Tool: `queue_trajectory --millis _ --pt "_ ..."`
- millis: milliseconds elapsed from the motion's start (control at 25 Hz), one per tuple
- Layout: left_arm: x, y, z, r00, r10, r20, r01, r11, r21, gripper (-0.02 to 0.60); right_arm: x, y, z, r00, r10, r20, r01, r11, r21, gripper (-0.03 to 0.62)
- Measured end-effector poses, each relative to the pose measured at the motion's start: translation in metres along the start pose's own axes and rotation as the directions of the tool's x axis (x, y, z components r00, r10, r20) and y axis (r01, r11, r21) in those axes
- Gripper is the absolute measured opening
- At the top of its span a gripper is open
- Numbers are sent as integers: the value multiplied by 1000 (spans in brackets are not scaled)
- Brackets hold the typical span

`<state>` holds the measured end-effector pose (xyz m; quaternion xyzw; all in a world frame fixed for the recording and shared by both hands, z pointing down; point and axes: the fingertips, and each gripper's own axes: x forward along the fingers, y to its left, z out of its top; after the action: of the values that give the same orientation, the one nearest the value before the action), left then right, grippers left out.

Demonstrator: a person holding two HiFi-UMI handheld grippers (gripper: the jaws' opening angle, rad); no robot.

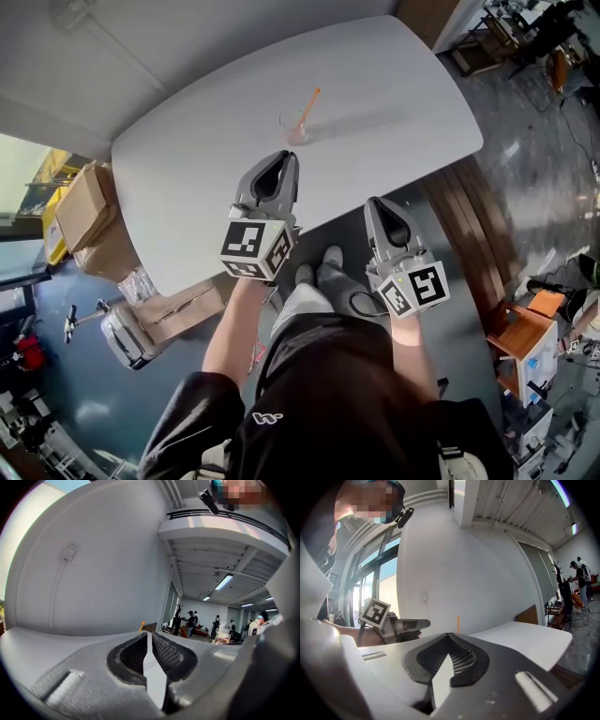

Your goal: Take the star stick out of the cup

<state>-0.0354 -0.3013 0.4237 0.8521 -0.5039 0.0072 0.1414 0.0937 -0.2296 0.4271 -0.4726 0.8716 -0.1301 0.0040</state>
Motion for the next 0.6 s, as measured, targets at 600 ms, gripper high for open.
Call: queue_trajectory --millis 600 --pt "57 12 6 1000 -11 -6 12 995 94 100 15 -3 -7 999 6 -31 -5 1000 7 6"
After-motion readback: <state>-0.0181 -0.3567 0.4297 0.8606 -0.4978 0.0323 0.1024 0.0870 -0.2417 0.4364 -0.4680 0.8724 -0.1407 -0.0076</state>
